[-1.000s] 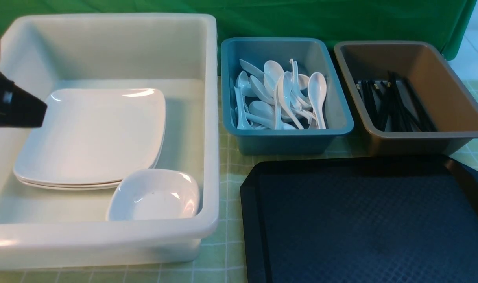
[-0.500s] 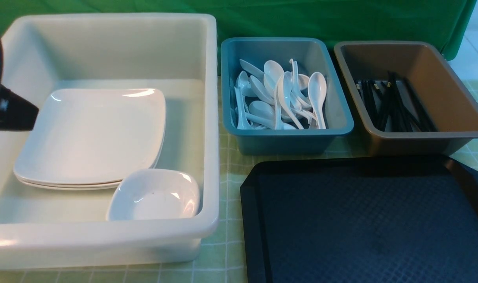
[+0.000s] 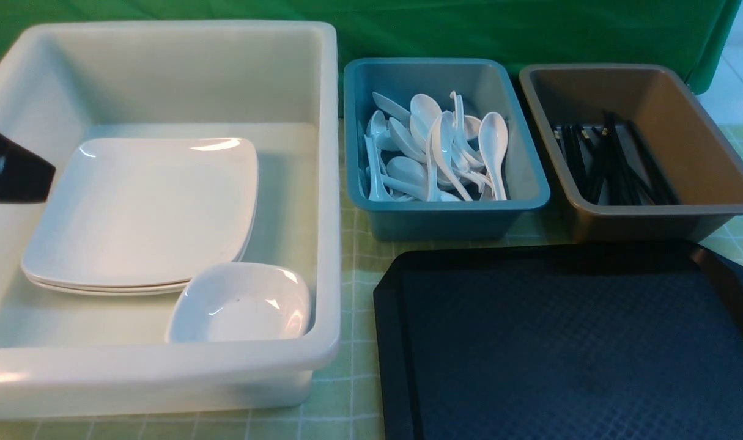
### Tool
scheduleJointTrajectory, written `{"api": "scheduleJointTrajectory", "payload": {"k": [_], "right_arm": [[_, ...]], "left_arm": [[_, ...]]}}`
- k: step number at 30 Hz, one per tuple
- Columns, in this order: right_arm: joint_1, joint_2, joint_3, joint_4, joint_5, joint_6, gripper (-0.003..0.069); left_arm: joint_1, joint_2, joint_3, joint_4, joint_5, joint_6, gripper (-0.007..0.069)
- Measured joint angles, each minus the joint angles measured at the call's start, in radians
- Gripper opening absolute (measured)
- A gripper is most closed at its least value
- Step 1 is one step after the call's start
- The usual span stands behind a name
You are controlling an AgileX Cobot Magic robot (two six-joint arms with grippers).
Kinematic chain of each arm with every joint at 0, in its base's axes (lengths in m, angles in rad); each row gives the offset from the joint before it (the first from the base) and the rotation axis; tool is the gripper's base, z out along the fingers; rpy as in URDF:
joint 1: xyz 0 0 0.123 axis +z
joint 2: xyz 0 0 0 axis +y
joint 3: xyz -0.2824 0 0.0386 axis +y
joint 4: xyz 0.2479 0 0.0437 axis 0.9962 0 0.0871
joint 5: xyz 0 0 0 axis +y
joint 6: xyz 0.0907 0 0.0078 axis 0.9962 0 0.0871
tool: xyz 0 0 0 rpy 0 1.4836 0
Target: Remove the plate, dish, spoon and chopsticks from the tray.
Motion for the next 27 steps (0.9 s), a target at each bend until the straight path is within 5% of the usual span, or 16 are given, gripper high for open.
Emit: {"api": "scheduleJointTrajectory", "payload": {"k": [7, 17, 27], "right_arm": [[0.000, 0.000, 0.000, -0.001, 0.000, -0.003, 0.0239], [0.000, 0.000, 0.000, -0.003, 0.000, -0.004, 0.0241], [0.000, 0.000, 0.000, -0.003, 0.000, -0.005, 0.0241]], "left_arm": [[0.000, -0.070, 0.111, 0.000, -0.004, -0.009, -0.0010], [0.000, -0.487, 0.437, -0.024, -0.044, -0.033, -0.0010], [0.000, -0.781, 0.657, -0.050, -0.745, -0.075, -0.0010]]}}
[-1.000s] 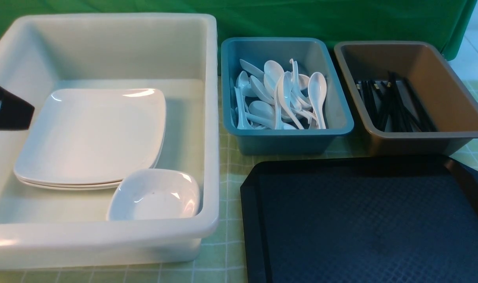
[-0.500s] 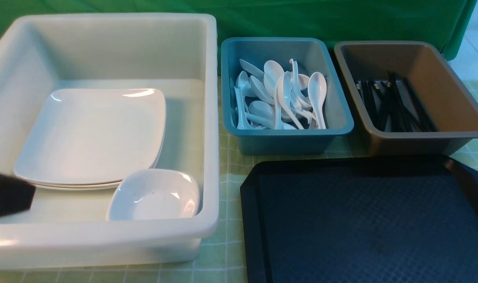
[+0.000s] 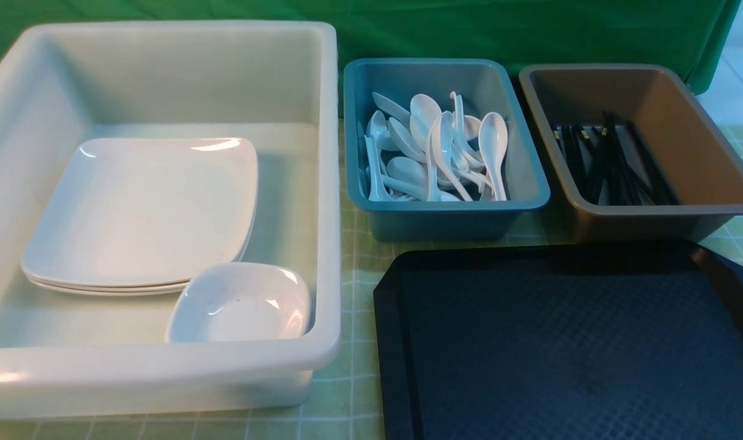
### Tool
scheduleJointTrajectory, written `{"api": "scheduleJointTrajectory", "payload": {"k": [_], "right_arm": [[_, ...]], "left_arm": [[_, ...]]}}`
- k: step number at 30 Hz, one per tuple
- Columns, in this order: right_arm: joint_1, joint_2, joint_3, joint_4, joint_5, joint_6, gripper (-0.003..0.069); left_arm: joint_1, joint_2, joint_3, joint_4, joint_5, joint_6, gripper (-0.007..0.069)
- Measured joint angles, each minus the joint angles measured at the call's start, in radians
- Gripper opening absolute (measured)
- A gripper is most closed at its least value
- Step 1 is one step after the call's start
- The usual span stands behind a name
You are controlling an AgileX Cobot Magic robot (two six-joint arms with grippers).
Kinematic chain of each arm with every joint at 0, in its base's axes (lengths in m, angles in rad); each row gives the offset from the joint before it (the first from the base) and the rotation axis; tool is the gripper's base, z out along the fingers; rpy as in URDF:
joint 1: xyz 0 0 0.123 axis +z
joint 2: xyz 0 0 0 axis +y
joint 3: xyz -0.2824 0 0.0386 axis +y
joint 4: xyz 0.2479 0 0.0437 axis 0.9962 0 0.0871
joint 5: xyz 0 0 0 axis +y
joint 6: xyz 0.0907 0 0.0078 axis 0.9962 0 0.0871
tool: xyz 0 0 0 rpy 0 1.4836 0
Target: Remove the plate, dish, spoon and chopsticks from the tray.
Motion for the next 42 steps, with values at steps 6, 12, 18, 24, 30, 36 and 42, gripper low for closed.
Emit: {"api": "scheduleJointTrajectory", "payload": {"k": [6, 12, 18, 24, 30, 36, 42], "right_arm": [[0.000, 0.000, 0.000, 0.000, 0.000, 0.000, 0.0241], [0.000, 0.000, 0.000, 0.000, 0.000, 0.000, 0.0241], [0.000, 0.000, 0.000, 0.000, 0.000, 0.000, 0.0241], [0.000, 0.000, 0.000, 0.000, 0.000, 0.000, 0.0241], [0.000, 0.000, 0.000, 0.000, 0.000, 0.000, 0.0241], [0.000, 0.000, 0.000, 0.000, 0.000, 0.000, 0.0241], [0.000, 0.000, 0.000, 0.000, 0.000, 0.000, 0.0241]], "left_arm": [[0.000, -0.005, 0.018, 0.048, -0.045, 0.000, -0.0010], [0.000, -0.005, 0.018, 0.078, -0.045, 0.000, -0.0010], [0.000, -0.031, 0.034, 0.082, -0.048, 0.034, -0.0010], [0.000, -0.148, 0.263, 0.103, -0.206, 0.038, -0.0009], [0.000, -0.186, 0.504, 0.209, -0.277, -0.071, -0.0005], [0.000, -0.186, 0.598, 0.307, -0.269, -0.200, -0.0001], [0.000, -0.186, 0.604, 0.327, -0.280, -0.214, -0.0001]]}}
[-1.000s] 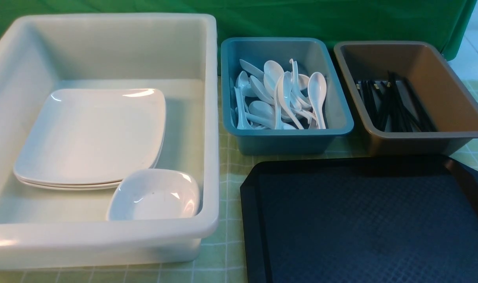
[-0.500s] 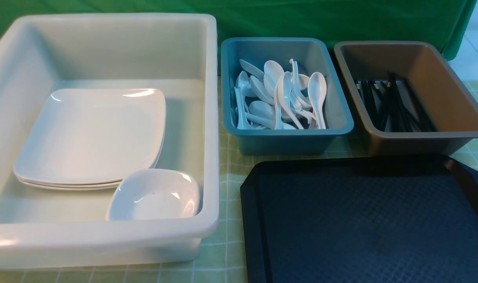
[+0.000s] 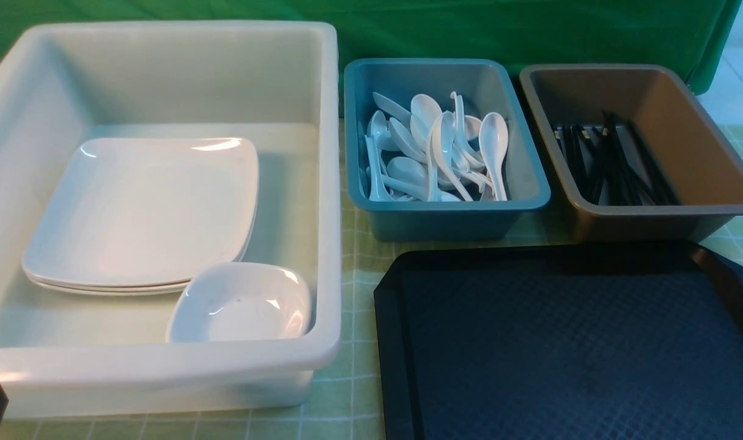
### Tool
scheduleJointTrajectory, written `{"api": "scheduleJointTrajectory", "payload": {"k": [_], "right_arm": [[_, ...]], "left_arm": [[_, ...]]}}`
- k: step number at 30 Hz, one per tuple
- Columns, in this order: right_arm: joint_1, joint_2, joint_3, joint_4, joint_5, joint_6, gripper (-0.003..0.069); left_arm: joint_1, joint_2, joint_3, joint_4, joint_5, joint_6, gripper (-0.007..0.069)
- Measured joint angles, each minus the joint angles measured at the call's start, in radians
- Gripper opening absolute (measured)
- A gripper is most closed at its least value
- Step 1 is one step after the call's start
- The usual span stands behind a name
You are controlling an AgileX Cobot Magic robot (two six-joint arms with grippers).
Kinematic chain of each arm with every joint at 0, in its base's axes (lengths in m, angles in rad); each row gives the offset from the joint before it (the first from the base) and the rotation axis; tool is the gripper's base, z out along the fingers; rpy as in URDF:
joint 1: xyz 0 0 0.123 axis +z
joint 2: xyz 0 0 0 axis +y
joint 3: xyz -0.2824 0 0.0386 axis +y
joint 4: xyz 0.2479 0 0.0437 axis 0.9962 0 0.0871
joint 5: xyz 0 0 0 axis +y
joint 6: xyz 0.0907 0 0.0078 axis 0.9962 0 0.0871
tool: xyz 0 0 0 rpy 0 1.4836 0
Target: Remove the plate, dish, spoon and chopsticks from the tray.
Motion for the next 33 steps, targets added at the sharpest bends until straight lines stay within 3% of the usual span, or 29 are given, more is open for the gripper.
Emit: {"api": "scheduleJointTrajectory", "payload": {"k": [33], "right_arm": [[0.000, 0.000, 0.000, 0.000, 0.000, 0.001, 0.0242]], "left_arm": [[0.000, 0.000, 0.000, 0.006, 0.015, -0.018, -0.0001]]}}
